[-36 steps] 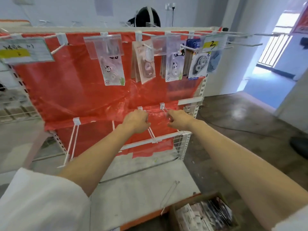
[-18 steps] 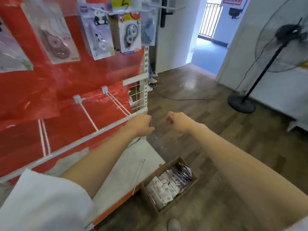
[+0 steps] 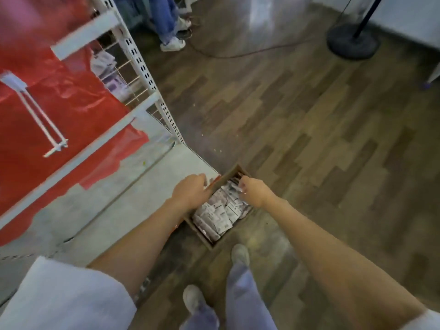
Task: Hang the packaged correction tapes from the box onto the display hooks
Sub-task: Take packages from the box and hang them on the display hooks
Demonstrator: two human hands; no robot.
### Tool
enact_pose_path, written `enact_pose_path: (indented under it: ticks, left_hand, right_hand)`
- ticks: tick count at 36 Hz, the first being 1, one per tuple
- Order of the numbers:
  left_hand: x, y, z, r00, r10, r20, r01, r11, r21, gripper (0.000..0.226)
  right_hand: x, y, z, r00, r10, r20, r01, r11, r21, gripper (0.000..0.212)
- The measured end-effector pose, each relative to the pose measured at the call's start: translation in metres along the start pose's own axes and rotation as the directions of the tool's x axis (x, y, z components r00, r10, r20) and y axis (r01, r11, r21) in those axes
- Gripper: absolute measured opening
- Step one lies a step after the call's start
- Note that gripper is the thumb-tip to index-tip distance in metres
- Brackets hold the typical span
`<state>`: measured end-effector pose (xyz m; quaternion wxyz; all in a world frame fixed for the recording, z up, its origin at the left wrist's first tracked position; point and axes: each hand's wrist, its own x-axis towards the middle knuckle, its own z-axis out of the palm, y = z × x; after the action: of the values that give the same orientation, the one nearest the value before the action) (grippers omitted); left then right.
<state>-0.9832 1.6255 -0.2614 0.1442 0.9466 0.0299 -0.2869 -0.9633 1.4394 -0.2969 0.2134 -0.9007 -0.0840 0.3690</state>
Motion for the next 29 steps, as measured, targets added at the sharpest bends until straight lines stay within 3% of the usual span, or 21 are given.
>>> enact_pose_path:
  ticks: [3,7,16,25,29]
  left_hand:
    - [0.019,0.002,0.024,0.998,-0.042,0.047,0.043,0.999,-0.008,0.032]
    - [0.037,-0.003,0.055,0.996,-0.07,0.055,0.071,0.997,-0.028,0.025]
    - [0.091,-0.059,0.151,0.982,-0.115,0.149,0.123,0.991,-0.044,0.024]
    - [0.212,-0.125,0.281,0.97,-0.077,0.232,0.044,0.989,0.142,0.031]
    - [0.256,-0.144,0.332,0.98,-0.008,0.197,-0.045,0.964,0.264,0.046]
  right_hand:
    - [0.017,0.025,0.022,0.996,0.043,0.075,-0.047,0.998,0.05,0.042]
    - [0.038,0.046,0.049,0.987,0.12,0.104,-0.134,0.981,0.138,0.033]
    - [0.106,0.071,0.132,0.974,0.129,0.185,-0.171,0.957,0.234,0.03]
    - [0.219,0.126,0.241,0.969,0.16,0.189,-0.203,0.951,0.232,0.022]
    - [0.259,0.152,0.267,0.964,0.192,0.185,-0.228,0.953,0.2,0.027]
